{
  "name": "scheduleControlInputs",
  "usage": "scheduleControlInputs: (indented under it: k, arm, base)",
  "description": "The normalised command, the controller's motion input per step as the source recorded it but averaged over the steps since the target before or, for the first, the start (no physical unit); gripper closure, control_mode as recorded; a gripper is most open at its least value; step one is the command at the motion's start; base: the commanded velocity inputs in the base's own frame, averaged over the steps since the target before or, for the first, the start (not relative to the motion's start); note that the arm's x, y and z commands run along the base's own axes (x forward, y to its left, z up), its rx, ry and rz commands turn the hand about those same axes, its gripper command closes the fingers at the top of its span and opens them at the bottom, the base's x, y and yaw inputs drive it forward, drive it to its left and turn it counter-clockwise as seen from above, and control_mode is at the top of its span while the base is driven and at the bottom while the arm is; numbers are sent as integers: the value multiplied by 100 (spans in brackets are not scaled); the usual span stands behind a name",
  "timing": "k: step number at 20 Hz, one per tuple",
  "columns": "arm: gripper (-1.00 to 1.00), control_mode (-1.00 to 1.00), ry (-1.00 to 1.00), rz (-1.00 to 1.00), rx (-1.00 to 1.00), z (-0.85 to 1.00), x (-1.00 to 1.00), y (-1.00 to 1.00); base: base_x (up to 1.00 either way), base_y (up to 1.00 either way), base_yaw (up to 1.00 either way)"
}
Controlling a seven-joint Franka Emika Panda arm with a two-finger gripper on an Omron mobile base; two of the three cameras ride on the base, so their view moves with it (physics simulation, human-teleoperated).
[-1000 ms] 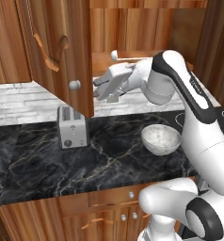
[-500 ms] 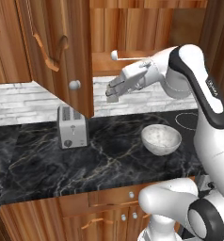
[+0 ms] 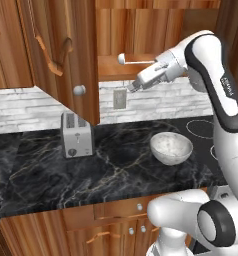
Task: Open the cabinet and move the ladle to the pot. Then close the cabinet.
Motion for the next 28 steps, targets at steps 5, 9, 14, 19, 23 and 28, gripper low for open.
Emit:
scheduleControlInputs:
  k: [5,9,14,19,23,28]
  arm:
    - [-100,-100,-17,-21,-24,0,36,-11]
    - [-100,-100,-16,-22,-22,0,30,-6]
    - [-100,-100,-11,-20,-17,0,20,-15]
    - [-100,-100,-8,-19,-12,-11,13,-30]
    - [-100,-100,0,-19,-4,-12,12,-42]
    - [-100,-100,0,-12,0,0,15,-30]
  base:
    - [0,0,0]
    - [0,0,0]
    - [0,0,0]
    - [0,0,0]
    - [0,0,0]
    - [0,0,0]
